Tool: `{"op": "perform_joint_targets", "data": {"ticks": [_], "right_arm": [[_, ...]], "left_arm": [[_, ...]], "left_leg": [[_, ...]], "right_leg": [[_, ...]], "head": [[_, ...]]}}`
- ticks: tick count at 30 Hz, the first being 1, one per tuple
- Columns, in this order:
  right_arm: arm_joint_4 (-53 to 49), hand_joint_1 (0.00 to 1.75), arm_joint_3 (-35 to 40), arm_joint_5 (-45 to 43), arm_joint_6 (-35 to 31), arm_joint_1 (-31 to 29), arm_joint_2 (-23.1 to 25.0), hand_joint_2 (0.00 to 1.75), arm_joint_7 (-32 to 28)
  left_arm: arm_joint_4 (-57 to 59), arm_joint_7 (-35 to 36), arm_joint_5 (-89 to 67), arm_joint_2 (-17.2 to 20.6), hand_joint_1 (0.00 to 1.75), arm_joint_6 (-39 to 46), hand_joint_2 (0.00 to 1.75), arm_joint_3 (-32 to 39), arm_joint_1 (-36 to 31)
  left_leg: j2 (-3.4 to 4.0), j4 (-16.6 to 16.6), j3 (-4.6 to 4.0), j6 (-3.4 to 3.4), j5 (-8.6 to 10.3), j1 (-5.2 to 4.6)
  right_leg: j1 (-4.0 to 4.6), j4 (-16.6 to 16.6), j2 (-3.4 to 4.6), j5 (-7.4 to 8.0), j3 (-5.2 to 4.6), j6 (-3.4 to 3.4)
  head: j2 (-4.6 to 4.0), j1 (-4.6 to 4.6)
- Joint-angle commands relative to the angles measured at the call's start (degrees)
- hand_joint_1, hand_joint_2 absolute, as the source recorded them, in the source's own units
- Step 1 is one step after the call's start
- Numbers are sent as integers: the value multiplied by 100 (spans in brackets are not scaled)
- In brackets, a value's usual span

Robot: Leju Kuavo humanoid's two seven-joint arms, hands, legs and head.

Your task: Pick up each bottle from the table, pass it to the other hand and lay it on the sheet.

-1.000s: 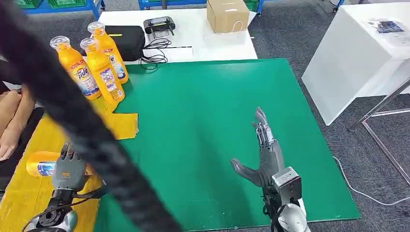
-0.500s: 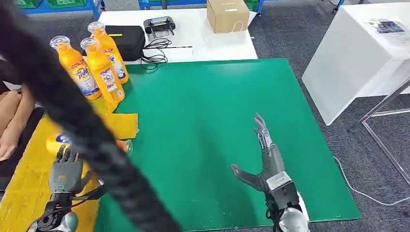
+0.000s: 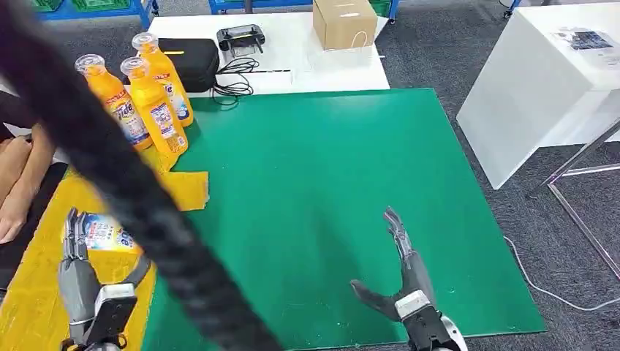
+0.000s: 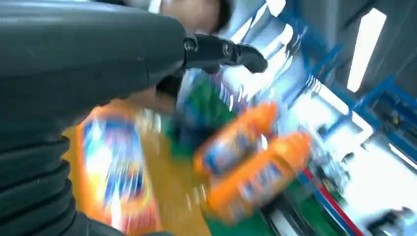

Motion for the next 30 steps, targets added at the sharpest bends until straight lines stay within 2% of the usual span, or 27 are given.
{"op": "perform_joint_targets", "data": {"ticks": [1,7,13,26,30], "right_arm": [[513,0,-763,-100,515,292,760,175,-214],[529,0,-860,-117,751,355,940,175,-427],[788,0,-647,-95,669,193,953,175,-443],[721,0,-545,-37,423,149,919,175,-549],[663,0,-260,-103,290,58,823,175,-551]], "left_arm": [[-657,268,1257,-340,0,-1364,175,-743,764],[-306,777,2090,-209,0,-2366,175,-845,822],[-138,973,2408,-154,0,-2733,175,-931,816],[-79,1082,2345,-38,0,-2775,175,-1064,793],[-55,1082,2442,0,0,-2826,175,-1101,758]], "left_leg": [[0,0,27,-1,-14,8],[-1,-5,35,-4,-13,10],[4,-9,29,-2,-5,4],[5,-7,38,-4,-10,7],[7,-8,22,-2,-3,1]], "right_leg": [[10,-11,-6,-11,34,-5],[12,-14,-8,-10,43,-8],[6,-13,-1,-4,33,-6],[10,-13,-1,-7,46,-8],[3,-8,4,-1,25,-5]], "head": [[0,0],[0,0],[0,0],[0,0],[0,0]]}}
